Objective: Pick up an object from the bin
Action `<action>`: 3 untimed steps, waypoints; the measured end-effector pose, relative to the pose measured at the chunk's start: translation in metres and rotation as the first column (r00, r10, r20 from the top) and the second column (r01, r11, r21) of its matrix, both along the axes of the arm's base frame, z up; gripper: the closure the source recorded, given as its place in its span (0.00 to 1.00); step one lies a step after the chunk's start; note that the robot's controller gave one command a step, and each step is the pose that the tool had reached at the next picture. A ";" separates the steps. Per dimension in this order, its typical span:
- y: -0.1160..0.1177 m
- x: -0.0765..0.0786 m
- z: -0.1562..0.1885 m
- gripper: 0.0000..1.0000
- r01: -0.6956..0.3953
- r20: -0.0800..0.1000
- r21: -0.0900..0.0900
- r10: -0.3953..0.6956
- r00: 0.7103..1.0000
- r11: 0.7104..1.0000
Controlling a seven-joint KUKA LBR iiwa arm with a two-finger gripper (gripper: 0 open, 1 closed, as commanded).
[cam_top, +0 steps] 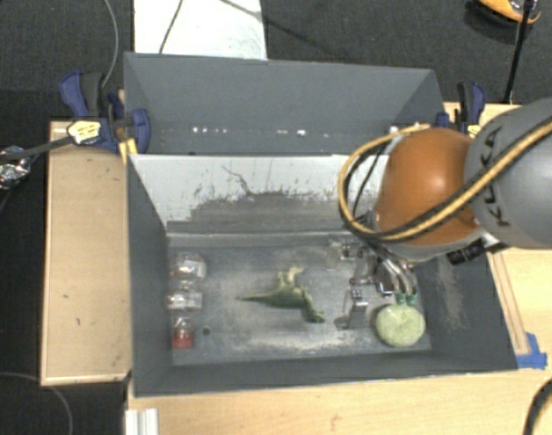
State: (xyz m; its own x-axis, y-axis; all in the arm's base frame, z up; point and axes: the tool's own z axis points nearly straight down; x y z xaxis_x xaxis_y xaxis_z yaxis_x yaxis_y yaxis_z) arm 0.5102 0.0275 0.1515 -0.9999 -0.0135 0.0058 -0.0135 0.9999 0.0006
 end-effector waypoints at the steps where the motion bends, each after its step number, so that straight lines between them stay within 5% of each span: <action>1: 0.000 0.002 0.004 0.00 0.001 0.008 0.000 -0.001 1.000 1.000; 2: 0.034 0.029 -0.040 0.00 0.040 0.014 0.001 -0.040 0.999 0.999; 3: 0.044 0.031 -0.076 0.00 0.033 0.008 0.005 -0.033 0.999 0.999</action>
Offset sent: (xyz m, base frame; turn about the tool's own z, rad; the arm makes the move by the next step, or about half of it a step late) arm 0.0419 0.0600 -0.0786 0.0522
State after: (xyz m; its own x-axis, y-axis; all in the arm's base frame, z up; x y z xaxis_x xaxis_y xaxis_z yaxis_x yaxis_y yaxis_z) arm 0.5415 0.0718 0.0752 -0.9998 0.0196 -0.0021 0.0196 0.9998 0.0052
